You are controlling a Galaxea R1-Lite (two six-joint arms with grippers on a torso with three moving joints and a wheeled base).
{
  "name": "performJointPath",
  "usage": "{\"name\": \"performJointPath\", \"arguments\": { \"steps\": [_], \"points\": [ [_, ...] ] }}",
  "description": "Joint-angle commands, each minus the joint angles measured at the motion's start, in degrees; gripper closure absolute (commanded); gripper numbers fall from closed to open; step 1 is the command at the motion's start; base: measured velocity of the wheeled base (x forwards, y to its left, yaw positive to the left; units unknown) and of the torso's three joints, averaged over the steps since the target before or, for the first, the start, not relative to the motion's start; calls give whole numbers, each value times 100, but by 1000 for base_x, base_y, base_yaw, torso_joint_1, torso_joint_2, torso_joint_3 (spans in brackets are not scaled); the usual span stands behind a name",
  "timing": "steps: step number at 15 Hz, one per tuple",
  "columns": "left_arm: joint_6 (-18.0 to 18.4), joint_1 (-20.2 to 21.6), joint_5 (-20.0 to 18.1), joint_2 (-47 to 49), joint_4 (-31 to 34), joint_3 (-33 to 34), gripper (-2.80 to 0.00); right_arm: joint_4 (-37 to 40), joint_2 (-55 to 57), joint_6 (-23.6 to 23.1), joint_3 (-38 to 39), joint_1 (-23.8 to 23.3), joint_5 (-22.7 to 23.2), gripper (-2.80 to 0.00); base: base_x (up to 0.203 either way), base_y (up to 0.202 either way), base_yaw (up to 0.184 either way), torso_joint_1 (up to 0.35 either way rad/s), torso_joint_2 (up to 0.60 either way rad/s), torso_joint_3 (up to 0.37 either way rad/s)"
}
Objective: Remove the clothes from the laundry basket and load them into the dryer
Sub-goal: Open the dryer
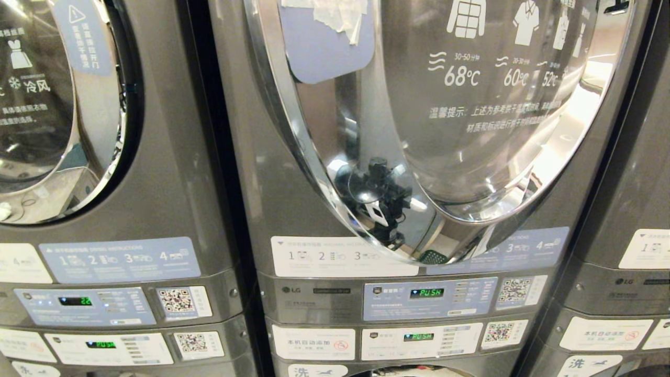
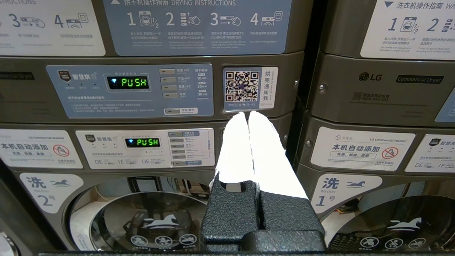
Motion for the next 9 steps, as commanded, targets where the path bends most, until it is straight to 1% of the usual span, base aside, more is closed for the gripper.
{"name": "performJointPath", "arguments": {
  "steps": [1,9],
  "points": [
    [7,-5,-4,0,-2,0,0,-1,-10,48,-4,1,-4,0,0,0,0,0,0,0],
    [-11,4,-4,0,-11,0,0,-1,-10,53,-6,1,-1,0,0,0,0,0,0,0]
  ]
}}
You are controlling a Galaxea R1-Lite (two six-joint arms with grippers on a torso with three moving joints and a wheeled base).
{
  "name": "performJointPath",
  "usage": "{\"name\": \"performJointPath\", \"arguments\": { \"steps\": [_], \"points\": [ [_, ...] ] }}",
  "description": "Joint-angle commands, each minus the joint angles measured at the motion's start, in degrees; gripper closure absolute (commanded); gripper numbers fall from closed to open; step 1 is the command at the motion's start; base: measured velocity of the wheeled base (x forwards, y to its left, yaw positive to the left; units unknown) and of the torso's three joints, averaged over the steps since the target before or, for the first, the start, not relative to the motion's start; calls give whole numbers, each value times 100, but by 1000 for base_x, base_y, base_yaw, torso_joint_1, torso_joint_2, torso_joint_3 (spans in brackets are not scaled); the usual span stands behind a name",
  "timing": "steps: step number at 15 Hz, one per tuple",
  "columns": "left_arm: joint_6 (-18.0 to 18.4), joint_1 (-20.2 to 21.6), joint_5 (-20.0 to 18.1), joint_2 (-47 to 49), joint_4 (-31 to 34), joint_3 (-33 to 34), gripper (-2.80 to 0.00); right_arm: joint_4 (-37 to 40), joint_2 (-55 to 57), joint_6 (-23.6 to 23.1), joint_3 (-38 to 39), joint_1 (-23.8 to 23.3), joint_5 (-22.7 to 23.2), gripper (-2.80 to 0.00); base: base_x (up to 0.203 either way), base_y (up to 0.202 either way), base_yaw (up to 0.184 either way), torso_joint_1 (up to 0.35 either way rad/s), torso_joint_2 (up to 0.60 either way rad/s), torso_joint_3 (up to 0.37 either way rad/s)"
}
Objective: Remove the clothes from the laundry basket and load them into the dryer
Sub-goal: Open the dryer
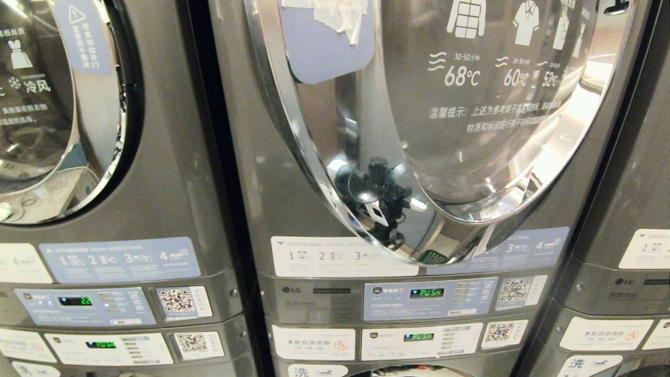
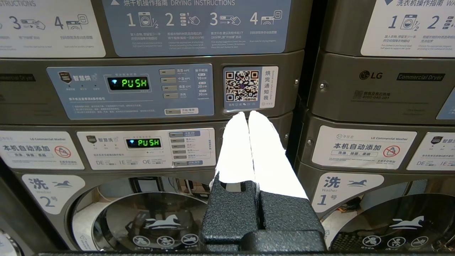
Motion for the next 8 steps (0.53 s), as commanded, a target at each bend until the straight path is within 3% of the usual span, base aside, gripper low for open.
{"name": "performJointPath", "arguments": {
  "steps": [1,8],
  "points": [
    [0,3,-1,0,-3,0,0,-2,-4,0,6,1,-3,0,0,0,0,0,0,0],
    [-35,4,7,0,-3,0,0,-11,-4,28,6,1,-4,0,0,0,0,0,0,0]
  ]
}}
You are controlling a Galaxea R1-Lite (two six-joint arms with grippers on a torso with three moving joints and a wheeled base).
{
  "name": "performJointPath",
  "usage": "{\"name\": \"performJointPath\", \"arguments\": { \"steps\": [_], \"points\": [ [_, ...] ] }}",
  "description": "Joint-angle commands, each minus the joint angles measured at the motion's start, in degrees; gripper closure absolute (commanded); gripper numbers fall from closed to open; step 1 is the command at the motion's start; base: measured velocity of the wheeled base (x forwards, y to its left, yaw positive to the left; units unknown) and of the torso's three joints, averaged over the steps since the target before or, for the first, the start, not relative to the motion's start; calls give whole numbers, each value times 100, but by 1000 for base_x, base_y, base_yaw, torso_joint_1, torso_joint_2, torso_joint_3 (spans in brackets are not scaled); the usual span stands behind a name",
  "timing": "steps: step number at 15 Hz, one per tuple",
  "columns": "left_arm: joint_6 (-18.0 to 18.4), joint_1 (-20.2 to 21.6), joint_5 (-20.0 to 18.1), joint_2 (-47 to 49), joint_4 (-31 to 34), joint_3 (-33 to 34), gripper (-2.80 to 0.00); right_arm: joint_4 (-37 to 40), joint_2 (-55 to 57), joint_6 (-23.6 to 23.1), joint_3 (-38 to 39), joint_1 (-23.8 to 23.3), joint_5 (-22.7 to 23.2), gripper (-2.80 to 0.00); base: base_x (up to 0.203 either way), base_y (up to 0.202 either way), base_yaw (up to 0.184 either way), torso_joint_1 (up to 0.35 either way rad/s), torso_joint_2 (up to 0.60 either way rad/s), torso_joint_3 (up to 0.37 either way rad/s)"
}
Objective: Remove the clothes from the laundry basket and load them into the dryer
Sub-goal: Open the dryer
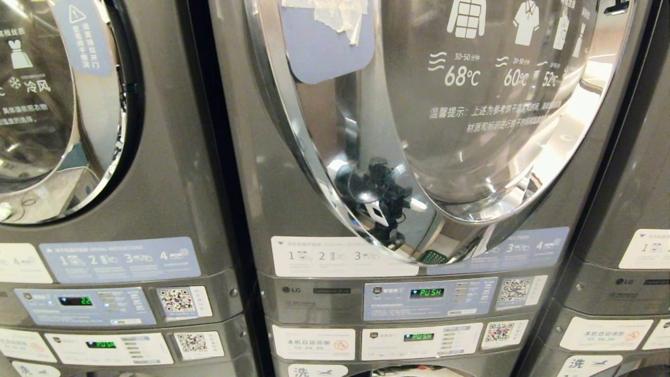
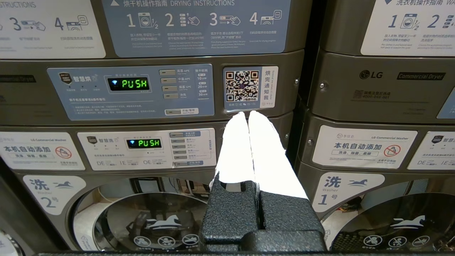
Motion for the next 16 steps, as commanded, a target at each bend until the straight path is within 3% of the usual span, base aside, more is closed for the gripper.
{"name": "performJointPath", "arguments": {
  "steps": [1,5,16],
  "points": [
    [-5,4,2,0,-5,0,0,-2,-2,0,5,1,-2,0,0,0,0,0,0,0],
    [-5,4,2,0,-5,0,0,-2,2,0,5,1,-2,0,1,-56,3,4,-1,1],
    [-5,1,-3,0,-5,0,0,-2,-2,9,5,1,-2,0,0,-196,3,3,2,3]
  ]
}}
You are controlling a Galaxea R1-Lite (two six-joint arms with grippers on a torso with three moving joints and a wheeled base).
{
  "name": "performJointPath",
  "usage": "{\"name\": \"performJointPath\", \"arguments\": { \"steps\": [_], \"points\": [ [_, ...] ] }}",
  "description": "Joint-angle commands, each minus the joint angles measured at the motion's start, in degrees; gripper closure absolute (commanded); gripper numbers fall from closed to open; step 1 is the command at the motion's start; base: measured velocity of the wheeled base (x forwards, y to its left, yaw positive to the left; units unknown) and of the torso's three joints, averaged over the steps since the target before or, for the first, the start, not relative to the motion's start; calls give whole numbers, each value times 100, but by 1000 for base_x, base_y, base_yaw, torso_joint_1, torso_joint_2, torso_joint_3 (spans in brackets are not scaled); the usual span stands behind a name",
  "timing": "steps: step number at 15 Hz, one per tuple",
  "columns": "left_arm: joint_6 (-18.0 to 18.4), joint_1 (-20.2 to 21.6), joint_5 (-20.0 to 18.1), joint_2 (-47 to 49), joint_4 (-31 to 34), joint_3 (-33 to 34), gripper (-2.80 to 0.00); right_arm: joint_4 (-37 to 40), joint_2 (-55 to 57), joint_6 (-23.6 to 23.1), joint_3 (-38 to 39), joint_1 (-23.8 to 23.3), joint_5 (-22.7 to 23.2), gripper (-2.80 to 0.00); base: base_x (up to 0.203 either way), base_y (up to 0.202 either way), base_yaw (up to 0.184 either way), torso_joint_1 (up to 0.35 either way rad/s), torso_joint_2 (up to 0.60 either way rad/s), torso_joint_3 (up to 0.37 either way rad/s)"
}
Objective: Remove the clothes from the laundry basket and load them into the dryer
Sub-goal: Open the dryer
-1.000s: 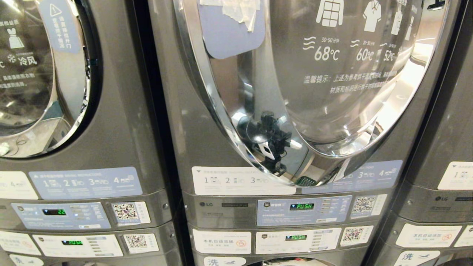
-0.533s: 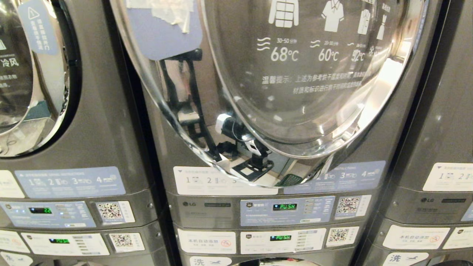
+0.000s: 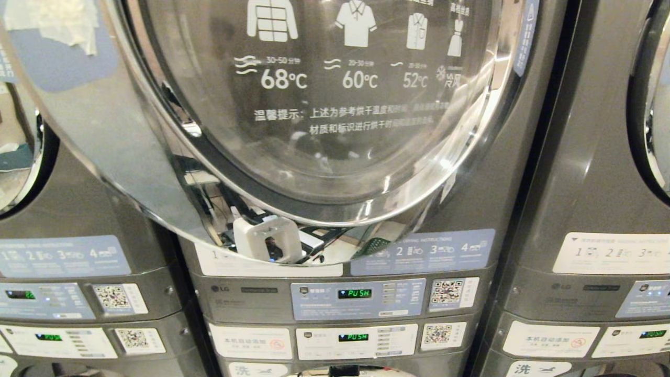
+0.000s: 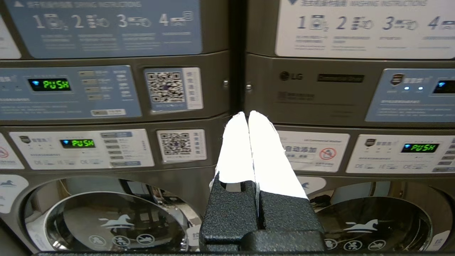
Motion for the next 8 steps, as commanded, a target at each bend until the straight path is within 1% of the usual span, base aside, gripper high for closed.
{"name": "performJointPath", "arguments": {
  "steps": [1,8],
  "points": [
    [-2,5,2,1,0,0,0,0,-2,0,2,-1,0,0,0,-196,0,-2,7,2],
    [-2,3,2,0,0,0,0,0,-2,0,2,-1,0,0,0,-193,-1,2,3,3]
  ]
}}
